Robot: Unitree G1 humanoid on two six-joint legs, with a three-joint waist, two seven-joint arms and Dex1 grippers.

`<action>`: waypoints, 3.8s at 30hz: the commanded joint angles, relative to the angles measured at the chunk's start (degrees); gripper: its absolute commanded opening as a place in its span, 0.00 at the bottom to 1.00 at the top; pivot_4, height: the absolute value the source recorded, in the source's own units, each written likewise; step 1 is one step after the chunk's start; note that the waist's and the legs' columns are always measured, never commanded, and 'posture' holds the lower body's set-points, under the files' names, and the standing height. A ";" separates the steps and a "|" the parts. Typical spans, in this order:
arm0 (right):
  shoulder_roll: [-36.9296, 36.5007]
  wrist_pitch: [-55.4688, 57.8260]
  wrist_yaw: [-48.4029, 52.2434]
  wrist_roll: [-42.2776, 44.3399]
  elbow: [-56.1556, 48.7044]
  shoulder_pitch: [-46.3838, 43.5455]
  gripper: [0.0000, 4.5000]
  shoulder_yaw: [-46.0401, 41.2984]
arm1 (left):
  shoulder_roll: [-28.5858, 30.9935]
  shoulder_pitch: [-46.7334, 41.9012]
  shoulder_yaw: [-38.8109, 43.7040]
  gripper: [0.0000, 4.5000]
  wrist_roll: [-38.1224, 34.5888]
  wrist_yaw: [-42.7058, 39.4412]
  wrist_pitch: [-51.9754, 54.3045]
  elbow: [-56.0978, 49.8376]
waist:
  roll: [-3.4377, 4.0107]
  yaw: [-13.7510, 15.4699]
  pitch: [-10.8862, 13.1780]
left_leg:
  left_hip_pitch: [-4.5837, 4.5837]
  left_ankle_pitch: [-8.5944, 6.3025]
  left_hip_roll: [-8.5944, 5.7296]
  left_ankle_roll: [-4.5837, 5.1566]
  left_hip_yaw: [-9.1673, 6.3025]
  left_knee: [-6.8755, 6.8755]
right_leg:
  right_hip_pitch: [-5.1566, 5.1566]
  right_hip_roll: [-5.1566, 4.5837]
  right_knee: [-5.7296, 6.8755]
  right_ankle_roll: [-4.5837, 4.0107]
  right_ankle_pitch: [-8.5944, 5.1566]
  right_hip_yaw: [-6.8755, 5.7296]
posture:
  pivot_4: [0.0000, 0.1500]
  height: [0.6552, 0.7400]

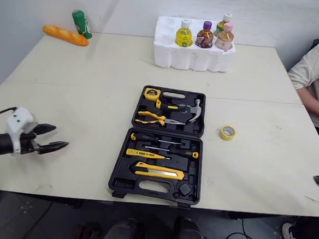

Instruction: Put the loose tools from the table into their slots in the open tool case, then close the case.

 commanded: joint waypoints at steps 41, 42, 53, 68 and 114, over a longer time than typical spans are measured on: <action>14.20 -11.63 14.17 -32.41 31.76 -73.82 0.46 69.62 | -15.84 -24.35 -16.92 1.00 -21.64 -1.40 18.59 -37.99 | 0.17 -1.58 0.33 | -0.04 0.78 -0.05 -0.14 0.35 0.30 | -0.14 0.34 0.82 0.04 0.06 0.25 | 1.00 0.96; 13.73 -12.40 14.32 -32.85 32.00 -74.03 0.38 69.49 | -15.90 -24.69 -17.08 1.00 -21.39 -1.40 18.37 -37.46 | 0.17 -1.43 0.33 | -0.04 0.78 -0.05 -0.14 0.35 0.30 | -0.14 0.34 0.81 0.04 0.06 0.25 | 1.00 0.96; 8.39 6.58 24.89 -11.27 -14.18 -57.21 0.00 57.34 | -11.82 -22.90 -21.37 1.00 -20.18 -9.01 17.68 -37.53 | 0.19 -1.39 0.34 | -0.03 0.78 0.00 -0.16 0.31 0.29 | -0.14 0.38 0.82 0.04 0.06 0.21 | 1.00 0.96; 6.00 9.39 18.04 -6.61 -40.22 -37.64 0.00 64.67 | -9.81 -24.35 -31.14 1.00 -12.16 -23.11 8.89 -32.02 | 0.16 -1.06 0.34 | -0.02 0.75 -0.07 -0.14 0.20 0.28 | -0.11 0.37 0.61 -0.06 0.00 0.13 | 1.00 0.96; 20.58 -2.71 2.86 3.04 -22.92 -9.44 0.01 55.01 | -12.53 -26.19 -29.98 1.00 -9.42 -22.63 7.47 -30.01 | -0.64 -0.36 -0.15 | 0.24 0.76 -0.08 0.00 -0.04 0.38 | 0.28 0.25 0.60 -0.06 0.00 0.09 | 1.00 0.96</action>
